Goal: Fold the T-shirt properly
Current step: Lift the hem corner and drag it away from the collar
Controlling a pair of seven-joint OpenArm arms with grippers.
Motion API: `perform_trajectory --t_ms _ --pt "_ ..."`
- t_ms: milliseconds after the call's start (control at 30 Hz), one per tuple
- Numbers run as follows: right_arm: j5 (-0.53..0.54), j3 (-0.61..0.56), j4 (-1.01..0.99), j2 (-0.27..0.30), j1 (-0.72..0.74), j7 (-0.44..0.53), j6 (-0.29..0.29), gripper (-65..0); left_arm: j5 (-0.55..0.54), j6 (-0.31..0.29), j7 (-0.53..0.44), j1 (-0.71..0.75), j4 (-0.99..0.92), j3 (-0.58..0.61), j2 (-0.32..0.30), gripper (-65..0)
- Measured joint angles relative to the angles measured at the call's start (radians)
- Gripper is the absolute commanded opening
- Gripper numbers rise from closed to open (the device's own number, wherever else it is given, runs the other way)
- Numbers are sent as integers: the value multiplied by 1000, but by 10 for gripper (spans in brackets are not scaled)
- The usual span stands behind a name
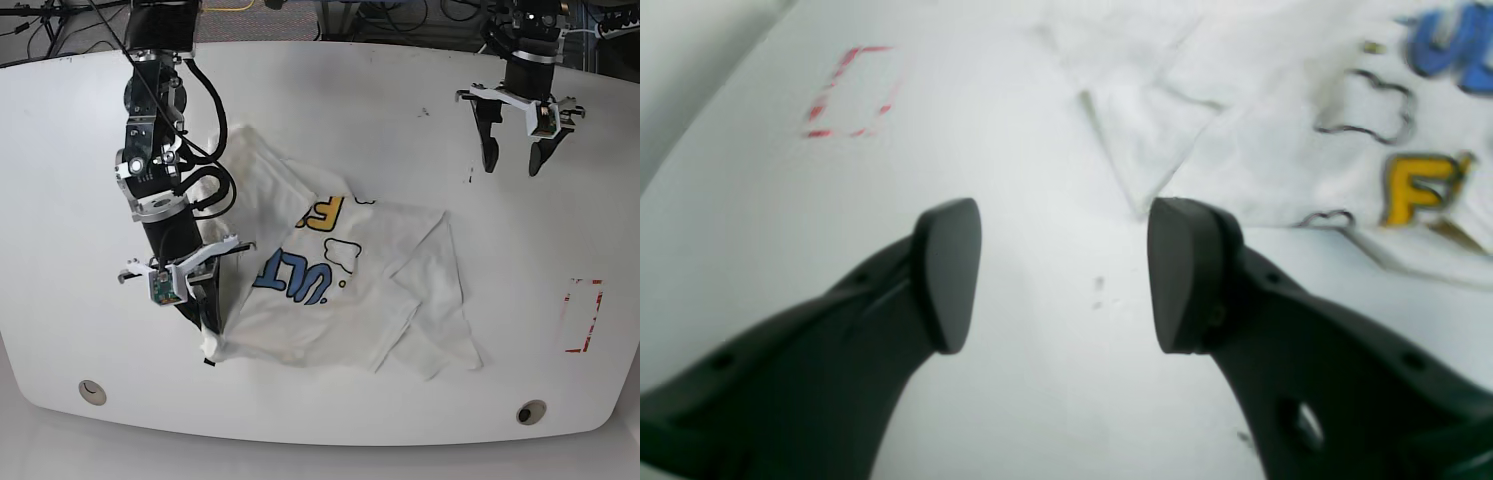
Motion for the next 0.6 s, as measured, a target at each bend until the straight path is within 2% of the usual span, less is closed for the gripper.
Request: perform_trajectory --t_ms 167,333,467,600 --pt "5 -23 10 -8 33 7 25 -648 3 6 2 -16 -3 12 -1 -275" --pt "3 -6 -28 -6 81 -34 15 -648 2 10 25 -86 -26 23 -10 -273" --pt "3 4 -36 3 99 -27 6 -648 -1 8 45 -153 -47 26 -10 -265" --pt "4 5 -40 3 100 -26 6 -650 -1 5 148 -234 -87 14 -17 -254"
